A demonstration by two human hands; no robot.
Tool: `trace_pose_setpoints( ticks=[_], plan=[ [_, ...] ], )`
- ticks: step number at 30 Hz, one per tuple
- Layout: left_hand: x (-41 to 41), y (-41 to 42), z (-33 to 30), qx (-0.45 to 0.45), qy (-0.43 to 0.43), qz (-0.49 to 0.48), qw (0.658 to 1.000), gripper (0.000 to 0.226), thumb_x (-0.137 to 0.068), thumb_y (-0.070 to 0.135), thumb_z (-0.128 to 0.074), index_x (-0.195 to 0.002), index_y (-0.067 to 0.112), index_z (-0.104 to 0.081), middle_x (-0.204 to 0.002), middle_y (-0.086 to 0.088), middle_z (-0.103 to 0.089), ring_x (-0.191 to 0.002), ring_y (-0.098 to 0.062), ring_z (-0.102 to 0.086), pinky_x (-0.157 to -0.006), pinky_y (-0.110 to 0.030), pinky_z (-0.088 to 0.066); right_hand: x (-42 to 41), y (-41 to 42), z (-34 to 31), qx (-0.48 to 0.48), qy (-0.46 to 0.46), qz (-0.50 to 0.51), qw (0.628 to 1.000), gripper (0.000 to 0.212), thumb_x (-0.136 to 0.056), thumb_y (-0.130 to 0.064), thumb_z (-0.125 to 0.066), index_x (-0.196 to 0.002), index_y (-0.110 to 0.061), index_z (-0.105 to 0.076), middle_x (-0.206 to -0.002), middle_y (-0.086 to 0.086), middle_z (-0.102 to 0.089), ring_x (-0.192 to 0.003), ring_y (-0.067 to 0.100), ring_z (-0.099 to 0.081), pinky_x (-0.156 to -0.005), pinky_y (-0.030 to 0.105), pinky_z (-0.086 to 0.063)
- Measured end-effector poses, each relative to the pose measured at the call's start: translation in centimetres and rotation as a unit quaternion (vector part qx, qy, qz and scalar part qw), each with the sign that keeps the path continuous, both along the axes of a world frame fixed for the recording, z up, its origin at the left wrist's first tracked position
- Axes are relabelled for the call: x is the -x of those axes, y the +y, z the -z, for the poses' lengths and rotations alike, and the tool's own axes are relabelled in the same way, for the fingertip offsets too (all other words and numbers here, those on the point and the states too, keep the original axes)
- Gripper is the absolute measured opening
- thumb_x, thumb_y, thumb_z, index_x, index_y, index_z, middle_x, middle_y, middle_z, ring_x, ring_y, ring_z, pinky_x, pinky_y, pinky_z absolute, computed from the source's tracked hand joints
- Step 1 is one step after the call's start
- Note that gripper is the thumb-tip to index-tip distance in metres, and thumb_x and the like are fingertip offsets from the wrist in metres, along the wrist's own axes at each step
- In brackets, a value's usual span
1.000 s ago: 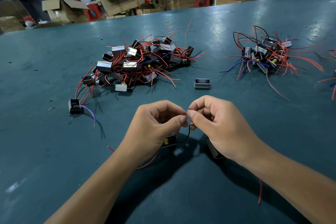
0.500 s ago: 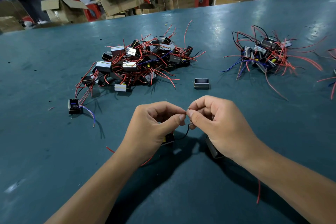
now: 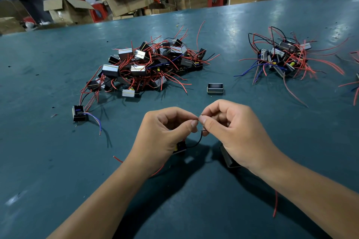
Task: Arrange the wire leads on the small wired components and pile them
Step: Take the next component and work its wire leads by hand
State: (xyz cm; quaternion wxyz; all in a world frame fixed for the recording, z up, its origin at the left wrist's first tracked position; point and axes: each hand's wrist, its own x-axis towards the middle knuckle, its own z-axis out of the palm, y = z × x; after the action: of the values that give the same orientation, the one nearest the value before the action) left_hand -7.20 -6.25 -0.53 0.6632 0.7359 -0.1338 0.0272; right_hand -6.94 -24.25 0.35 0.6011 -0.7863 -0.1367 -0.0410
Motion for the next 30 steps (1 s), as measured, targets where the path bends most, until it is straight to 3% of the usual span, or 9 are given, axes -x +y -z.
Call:
trace_pose_setpoints(
  ticks=[3, 9, 14, 17, 21, 30],
  plan=[
    [0.03, 0.02, -0.01, 0.001, 0.004, -0.004, 1.000, 0.004, -0.085, 0.018, -0.075, -0.086, 0.016, -0.078, -0.072, -0.002, -0.072, -0.059, -0.007, -0.053, -0.057, -0.018, -0.043, 0.00, 0.05, 0.02, -0.009, 0.000, 0.006, 1.000, 0.011, -0.091, -0.018, -0.068, -0.081, -0.024, -0.067, -0.066, -0.006, -0.072, -0.064, 0.017, -0.068, -0.067, 0.040, -0.052],
    [0.06, -0.05, -0.03, 0.010, 0.017, -0.005, 1.000, 0.006, -0.083, 0.019, -0.075, -0.085, 0.014, -0.077, -0.072, -0.003, -0.072, -0.060, -0.009, -0.053, -0.057, -0.020, -0.044, 0.01, 0.06, -0.03, -0.018, 0.011, 0.009, 1.000, 0.010, -0.091, -0.018, -0.067, -0.082, -0.023, -0.068, -0.066, -0.005, -0.072, -0.069, 0.030, -0.067, -0.068, 0.045, -0.051],
    [0.12, -0.05, -0.04, 0.002, 0.019, -0.005, 1.000, 0.006, -0.083, 0.021, -0.074, -0.086, 0.016, -0.076, -0.073, -0.003, -0.073, -0.062, -0.011, -0.055, -0.059, -0.022, -0.047, 0.05, 0.11, -0.02, -0.029, 0.019, 0.007, 0.999, 0.009, -0.090, -0.018, -0.067, -0.083, -0.022, -0.069, -0.066, -0.005, -0.072, -0.070, 0.028, -0.068, -0.068, 0.045, -0.051],
    [0.11, -0.04, -0.05, 0.001, 0.021, -0.011, 1.000, 0.005, -0.084, 0.021, -0.074, -0.085, 0.017, -0.076, -0.074, -0.004, -0.073, -0.063, -0.013, -0.055, -0.060, -0.024, -0.047, 0.00, 0.09, 0.06, -0.040, 0.023, 0.005, 0.999, 0.008, -0.091, -0.018, -0.067, -0.083, -0.021, -0.069, -0.066, -0.005, -0.072, -0.063, 0.028, -0.063, -0.063, 0.035, -0.047],
    [0.11, -0.13, -0.06, 0.006, 0.023, -0.014, 1.000, 0.005, -0.083, 0.021, -0.073, -0.085, 0.017, -0.075, -0.075, -0.005, -0.074, -0.062, -0.016, -0.053, -0.060, -0.027, -0.045, -0.01, 0.01, 0.06, -0.053, 0.027, -0.003, 0.998, 0.010, -0.092, -0.015, -0.066, -0.083, -0.019, -0.070, -0.063, -0.004, -0.071, -0.052, 0.002, -0.054, -0.054, 0.014, -0.039],
    [0.22, -0.37, -0.16, 0.024, 0.030, -0.012, 0.999, 0.007, -0.084, 0.016, -0.076, -0.085, 0.010, -0.074, -0.077, -0.011, -0.075, -0.062, -0.014, -0.061, -0.059, -0.022, -0.051, -0.04, 0.23, 0.13, -0.098, 0.030, -0.013, 0.995, 0.010, -0.090, -0.007, -0.067, -0.083, -0.012, -0.071, -0.059, -0.003, -0.068, -0.046, -0.001, -0.055, -0.050, 0.004, -0.036]
  ],
)
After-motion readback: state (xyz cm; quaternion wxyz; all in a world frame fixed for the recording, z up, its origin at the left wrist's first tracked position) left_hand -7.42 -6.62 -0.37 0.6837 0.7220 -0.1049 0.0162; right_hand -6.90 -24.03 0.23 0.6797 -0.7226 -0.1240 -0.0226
